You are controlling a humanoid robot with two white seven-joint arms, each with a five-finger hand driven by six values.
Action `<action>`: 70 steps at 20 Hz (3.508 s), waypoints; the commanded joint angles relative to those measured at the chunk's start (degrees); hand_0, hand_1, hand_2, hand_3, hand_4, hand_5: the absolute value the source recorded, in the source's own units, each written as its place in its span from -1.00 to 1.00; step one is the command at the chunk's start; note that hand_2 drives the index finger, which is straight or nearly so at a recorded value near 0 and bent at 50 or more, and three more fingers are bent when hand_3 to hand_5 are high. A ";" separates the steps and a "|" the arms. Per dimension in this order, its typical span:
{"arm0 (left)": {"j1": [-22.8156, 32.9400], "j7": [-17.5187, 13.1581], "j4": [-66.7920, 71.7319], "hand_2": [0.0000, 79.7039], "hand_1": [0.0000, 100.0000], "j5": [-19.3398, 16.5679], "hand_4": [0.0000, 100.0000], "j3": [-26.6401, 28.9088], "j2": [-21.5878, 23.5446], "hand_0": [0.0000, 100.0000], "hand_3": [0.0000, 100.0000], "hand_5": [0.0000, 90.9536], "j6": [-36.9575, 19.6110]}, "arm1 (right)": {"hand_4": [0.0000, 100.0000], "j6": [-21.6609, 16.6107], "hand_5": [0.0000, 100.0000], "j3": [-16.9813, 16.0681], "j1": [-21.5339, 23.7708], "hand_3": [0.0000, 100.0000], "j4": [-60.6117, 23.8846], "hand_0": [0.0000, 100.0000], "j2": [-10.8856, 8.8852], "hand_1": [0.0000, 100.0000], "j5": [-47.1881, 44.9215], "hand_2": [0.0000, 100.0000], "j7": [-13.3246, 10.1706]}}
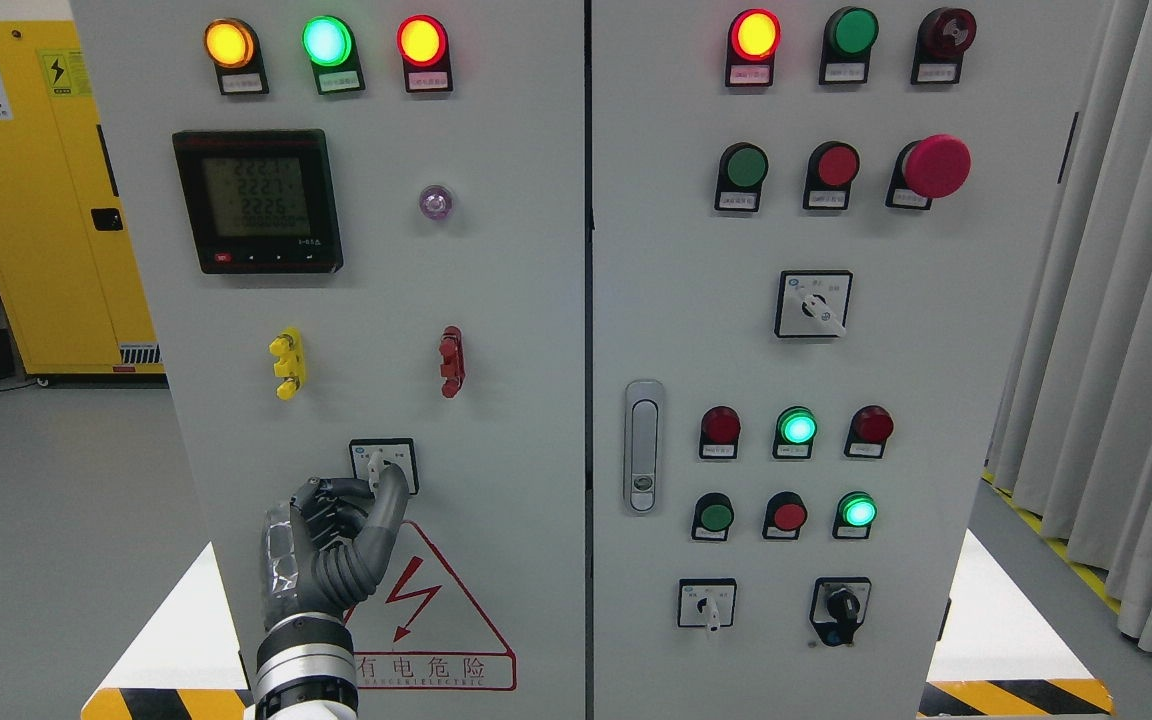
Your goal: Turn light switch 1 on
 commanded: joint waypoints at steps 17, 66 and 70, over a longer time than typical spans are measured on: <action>-0.21 -0.04 0.84 0.51 0.27 0.00 0.79 -0.17 -0.01 -0.12 0.81 0.90 0.02 | -1.00 0.00 -1.00 0.00 0.00 -1.00 0.00 -1.00 0.00 0.00 0.00 -0.92 0.04; -0.38 -0.75 0.84 0.55 0.09 0.09 0.80 -0.35 -0.10 0.06 0.83 0.89 -0.33 | -1.00 0.00 -1.00 0.00 0.00 -1.00 0.00 -1.00 0.00 0.00 0.00 -0.92 0.04; -0.30 -0.75 0.76 0.54 0.06 0.09 0.79 -0.35 -0.10 0.09 0.83 0.89 -0.33 | -1.00 0.00 -1.00 0.00 0.00 -1.00 0.00 -1.00 0.00 0.00 0.00 -0.92 0.04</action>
